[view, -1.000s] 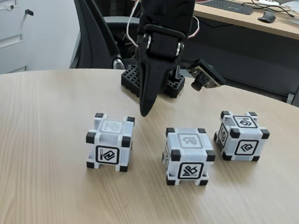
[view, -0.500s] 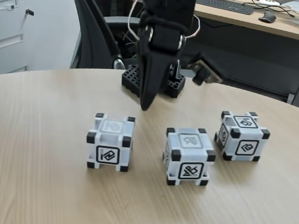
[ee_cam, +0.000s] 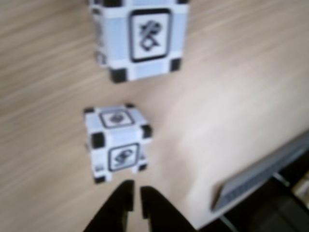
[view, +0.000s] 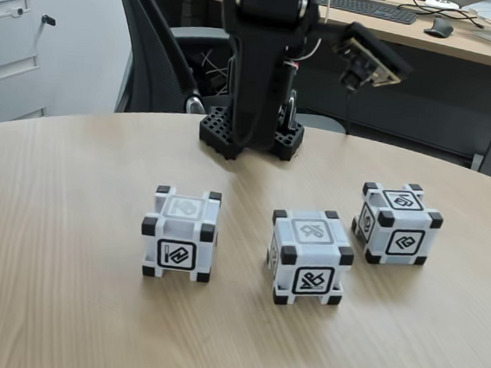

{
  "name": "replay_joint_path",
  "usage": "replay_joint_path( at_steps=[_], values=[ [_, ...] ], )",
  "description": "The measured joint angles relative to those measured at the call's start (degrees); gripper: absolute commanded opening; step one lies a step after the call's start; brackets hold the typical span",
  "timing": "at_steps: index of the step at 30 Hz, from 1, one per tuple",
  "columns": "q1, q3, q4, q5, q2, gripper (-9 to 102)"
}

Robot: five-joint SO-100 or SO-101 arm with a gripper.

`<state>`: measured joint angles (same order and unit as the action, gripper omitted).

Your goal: Stack cubes from left to right.

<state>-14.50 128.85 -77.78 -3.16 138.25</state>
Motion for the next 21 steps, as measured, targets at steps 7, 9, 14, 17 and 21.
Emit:
replay_joint_path(
  at_steps=[7,9,14,17,21],
  values=[
    [0.0,-19.16,-0.18,1.58,-19.07,0],
    [-0.09,-22.15,-0.26,1.58,-22.24,0],
    [-0.26,-23.12,-0.26,0.97,-24.87,0],
    [-0.26,-23.12,-0.62,0.97,-24.87,0],
    [-0.26,-23.2,-5.98,0.7,-24.87,0]
  ],
)
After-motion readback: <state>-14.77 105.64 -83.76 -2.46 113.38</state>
